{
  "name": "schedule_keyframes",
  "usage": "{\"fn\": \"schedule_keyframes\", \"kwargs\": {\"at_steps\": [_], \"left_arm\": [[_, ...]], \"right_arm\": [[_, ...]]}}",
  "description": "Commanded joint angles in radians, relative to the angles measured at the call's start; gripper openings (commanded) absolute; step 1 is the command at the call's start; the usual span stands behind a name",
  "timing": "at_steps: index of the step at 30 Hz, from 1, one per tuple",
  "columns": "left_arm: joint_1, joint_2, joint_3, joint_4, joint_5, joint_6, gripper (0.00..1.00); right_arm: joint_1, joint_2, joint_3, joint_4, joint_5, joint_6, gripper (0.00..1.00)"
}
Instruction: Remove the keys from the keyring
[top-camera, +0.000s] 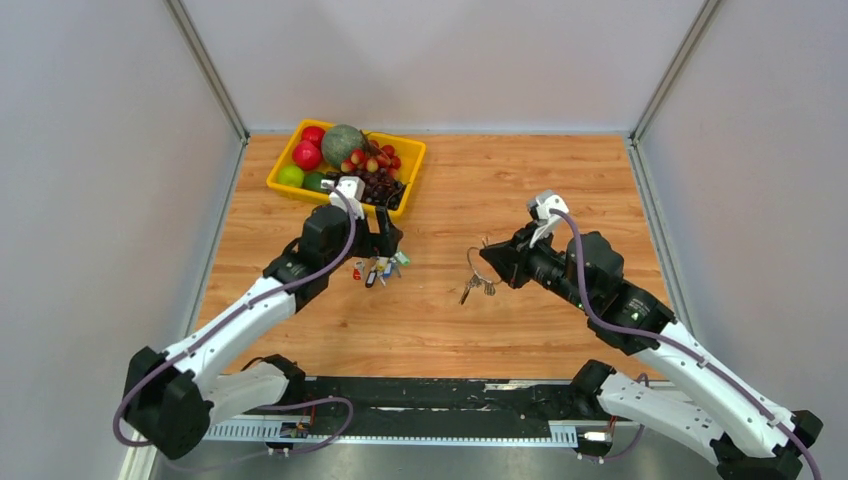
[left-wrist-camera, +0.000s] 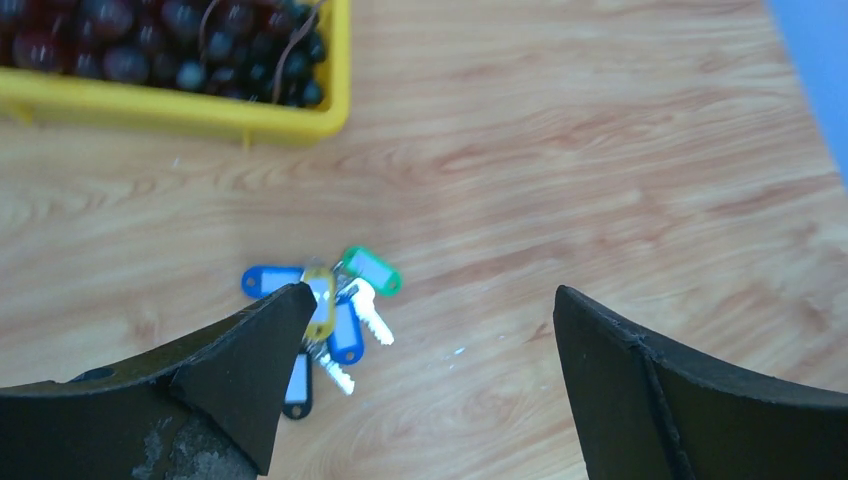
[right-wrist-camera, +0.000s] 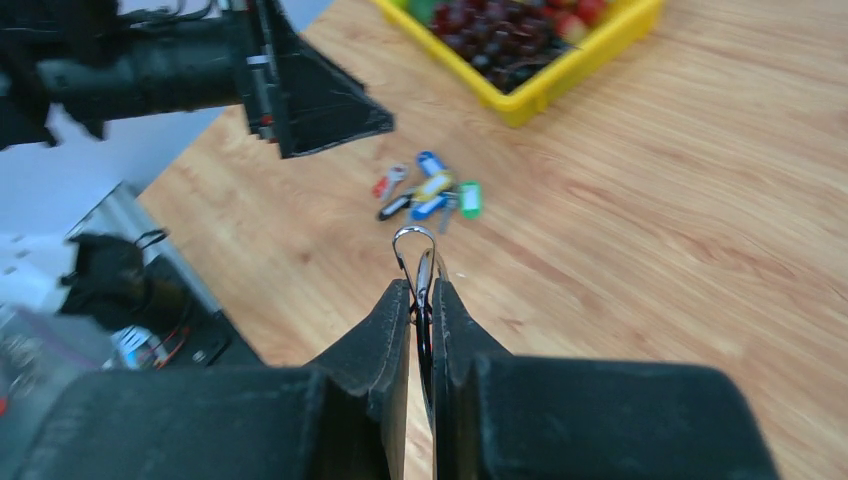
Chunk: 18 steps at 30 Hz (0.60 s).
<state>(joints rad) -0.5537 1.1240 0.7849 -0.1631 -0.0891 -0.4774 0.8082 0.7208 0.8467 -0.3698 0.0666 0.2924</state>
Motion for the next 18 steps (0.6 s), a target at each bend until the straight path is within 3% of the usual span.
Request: {"fn": "schedule_keyframes", "kwargs": {"at_steps": [1,7,11,13,18], "left_arm": [[0.001,-0.113,-0.138,0.338,0.159,0.111,1.00],[0.001,-0.185,-0.403,0.887,0.458,0.138,1.00],[-0.012,-0.174,-0.422,0.990,0.608,0.164,0.96],[-0.069,-0.174,-0.427,1.042,0.659,0.216,0.96],[-0.130,-0.193,-0.440,1.097,0.694,0.283,0.98]], "right_arm": [[-0.003,0.038,0.136,0.029,-0.312,-0.087,0.00],[-0.002,0.114,0.265,0.029,-0.433,-0.068,0.00],[-0.002,0.153,0.326,0.034,-0.455,-0.054,0.00],[-0.002,0.184,0.364,0.040,-0.472,-0.045,0.00],[-0.003,0.218,0.395,0.054,-0.498,-0.021,0.00]]}}
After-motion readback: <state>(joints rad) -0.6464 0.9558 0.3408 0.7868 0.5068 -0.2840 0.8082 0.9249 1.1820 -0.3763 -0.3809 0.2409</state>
